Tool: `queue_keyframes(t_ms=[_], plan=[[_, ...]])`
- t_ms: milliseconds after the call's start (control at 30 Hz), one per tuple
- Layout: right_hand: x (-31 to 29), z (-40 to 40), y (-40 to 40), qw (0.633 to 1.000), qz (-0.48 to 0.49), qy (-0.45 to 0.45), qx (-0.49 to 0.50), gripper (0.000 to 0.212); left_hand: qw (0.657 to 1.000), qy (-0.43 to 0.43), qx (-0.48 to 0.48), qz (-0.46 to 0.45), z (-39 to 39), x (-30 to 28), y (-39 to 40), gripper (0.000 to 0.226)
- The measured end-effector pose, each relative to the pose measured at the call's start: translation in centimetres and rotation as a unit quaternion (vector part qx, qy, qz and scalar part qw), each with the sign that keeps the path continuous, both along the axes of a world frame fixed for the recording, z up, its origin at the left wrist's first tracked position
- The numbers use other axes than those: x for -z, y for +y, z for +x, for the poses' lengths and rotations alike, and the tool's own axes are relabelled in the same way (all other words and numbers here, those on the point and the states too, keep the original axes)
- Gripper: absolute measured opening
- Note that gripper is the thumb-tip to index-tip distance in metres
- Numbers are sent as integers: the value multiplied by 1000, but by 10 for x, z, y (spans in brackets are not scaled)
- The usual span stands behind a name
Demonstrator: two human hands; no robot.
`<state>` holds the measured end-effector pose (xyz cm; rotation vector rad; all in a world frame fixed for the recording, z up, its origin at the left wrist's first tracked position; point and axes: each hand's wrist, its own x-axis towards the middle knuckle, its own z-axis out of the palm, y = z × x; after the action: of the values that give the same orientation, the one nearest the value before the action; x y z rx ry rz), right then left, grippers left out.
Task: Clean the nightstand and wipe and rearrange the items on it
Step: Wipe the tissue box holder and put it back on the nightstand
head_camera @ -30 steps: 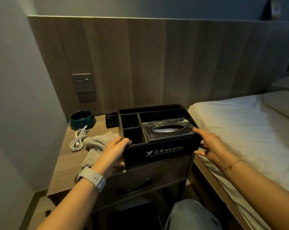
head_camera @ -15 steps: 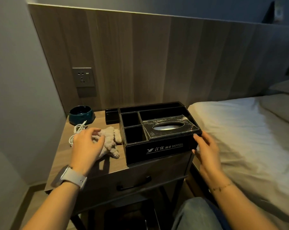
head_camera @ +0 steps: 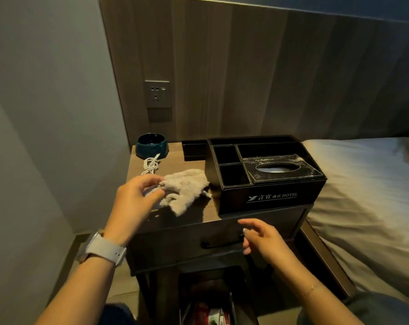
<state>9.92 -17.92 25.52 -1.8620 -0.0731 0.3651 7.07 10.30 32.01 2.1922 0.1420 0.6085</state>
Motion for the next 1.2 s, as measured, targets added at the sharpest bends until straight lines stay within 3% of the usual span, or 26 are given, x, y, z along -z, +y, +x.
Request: queue_keyframes(t_ms=[133,233,300,400,533,767,900,967,1033,1100,1200], plan=[[2,-4,7,994,-102,-34,-18,28,1000,3,16,1,-26,6,2,23],[-15,-8,23,999,-35,24,7,9,999,-33,25,0,-41,8,-1,25],[-31,-10,39,994,27,101,21,32,998,-49,34,-2,-47,7,-5,26],[-45,-4,50,993,1,108,42,55,998,-50,22,-42,-47,3,-8,26],[-50,3,54,996,-55,70,31,56,995,-59,-3,-86,-42,-7,-9,27],[-51,19,69,995,-19,91,21,53,993,-84,-17,-84,-48,-11,-16,24],[-56,24,74,991,14,135,14,41,988,-120,-4,-95,-69,-19,-20,24],[-59,20,71,981,74,180,0,53,989,-123,33,-77,-77,-23,-23,29],[-62,13,68,943,183,276,-45,70,990,-98,88,-47,-82,-21,-29,32],[-70,4,65,900,270,336,-66,73,987,-67,146,-32,-84,-13,-35,33],[-79,-22,64,921,259,275,-98,48,978,-25,204,-38,-92,4,-43,35]])
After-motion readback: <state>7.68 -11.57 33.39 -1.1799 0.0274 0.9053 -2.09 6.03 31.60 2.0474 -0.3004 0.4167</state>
